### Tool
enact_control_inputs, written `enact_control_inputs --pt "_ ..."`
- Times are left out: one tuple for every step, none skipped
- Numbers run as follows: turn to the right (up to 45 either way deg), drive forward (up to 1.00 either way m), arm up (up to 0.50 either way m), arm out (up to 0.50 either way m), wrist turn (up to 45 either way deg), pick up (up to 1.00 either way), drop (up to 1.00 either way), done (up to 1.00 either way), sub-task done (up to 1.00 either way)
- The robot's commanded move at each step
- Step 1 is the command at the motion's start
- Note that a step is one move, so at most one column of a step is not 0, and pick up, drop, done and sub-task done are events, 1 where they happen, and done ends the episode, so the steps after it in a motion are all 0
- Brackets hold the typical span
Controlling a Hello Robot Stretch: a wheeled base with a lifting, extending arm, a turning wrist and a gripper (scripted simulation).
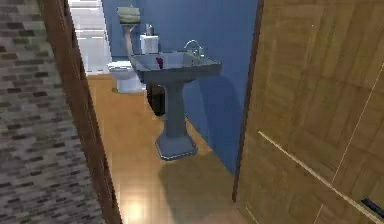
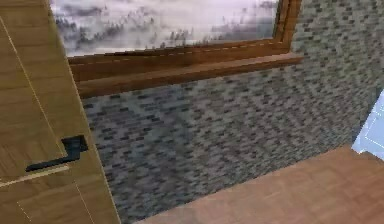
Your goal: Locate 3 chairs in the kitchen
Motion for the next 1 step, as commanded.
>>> enact_control_inputs --pt "0.0 0.75 0.0 0.0 0.0 0.0 0.0 0.0 0.0"
